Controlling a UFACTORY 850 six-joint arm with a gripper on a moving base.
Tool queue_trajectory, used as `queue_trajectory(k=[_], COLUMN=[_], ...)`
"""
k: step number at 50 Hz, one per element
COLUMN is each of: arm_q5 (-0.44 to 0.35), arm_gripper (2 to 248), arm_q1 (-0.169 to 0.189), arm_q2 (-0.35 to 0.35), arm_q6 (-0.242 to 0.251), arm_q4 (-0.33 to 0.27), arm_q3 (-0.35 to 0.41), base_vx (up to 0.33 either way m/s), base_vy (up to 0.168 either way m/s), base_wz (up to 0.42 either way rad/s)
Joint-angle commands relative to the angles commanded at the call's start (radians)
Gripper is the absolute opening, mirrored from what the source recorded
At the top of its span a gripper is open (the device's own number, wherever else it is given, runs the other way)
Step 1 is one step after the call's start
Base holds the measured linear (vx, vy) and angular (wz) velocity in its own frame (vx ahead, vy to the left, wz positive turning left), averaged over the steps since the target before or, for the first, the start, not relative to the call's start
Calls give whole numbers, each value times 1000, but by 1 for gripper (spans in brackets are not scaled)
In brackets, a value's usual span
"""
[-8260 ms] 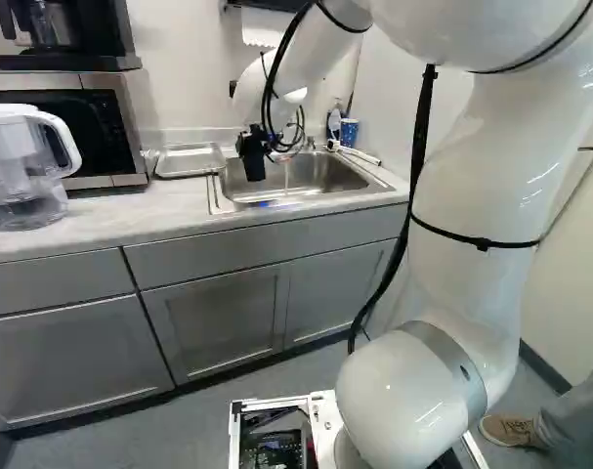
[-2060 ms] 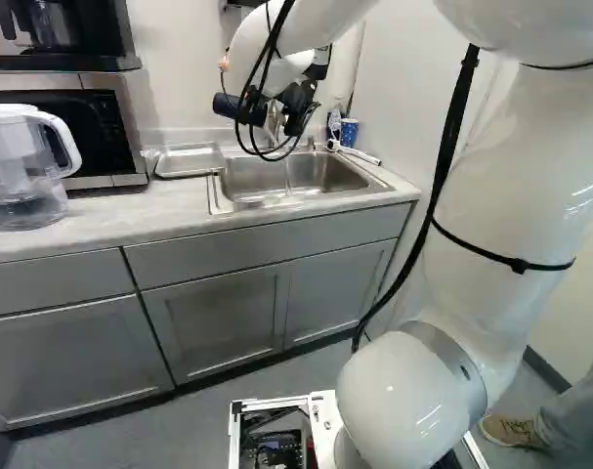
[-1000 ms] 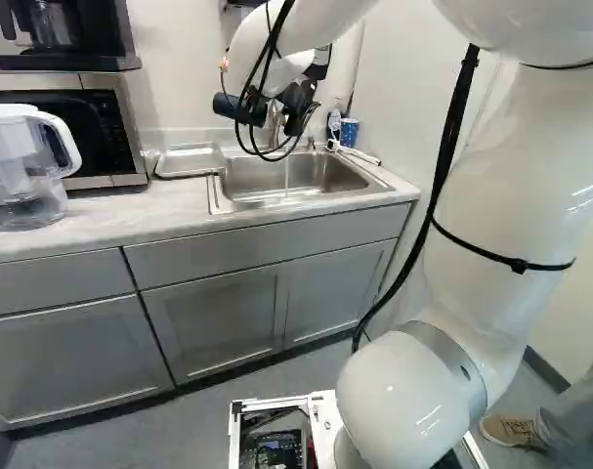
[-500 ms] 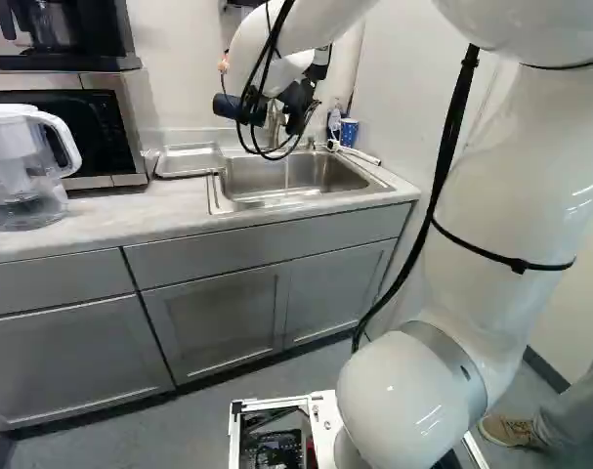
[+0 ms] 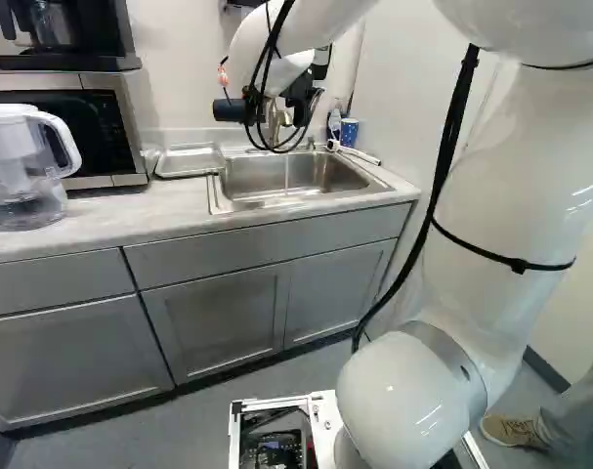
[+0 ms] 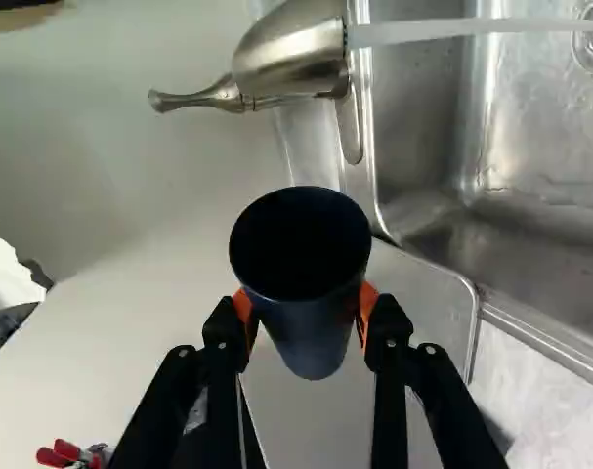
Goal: Rinse the cup and place it in the tray
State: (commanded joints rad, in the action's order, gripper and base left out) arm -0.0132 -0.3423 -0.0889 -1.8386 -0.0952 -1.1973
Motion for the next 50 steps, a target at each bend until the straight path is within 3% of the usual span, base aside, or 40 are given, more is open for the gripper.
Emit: queue_trajectory(k=[50], arm_q5=[0], arm_gripper=[121], arm_q1=[0], arm_q2=[0], arm_q6=[525], arm_q4=[0], arm_q3=[0], base_vx=[0], base_vy=[0], base_wz=[0])
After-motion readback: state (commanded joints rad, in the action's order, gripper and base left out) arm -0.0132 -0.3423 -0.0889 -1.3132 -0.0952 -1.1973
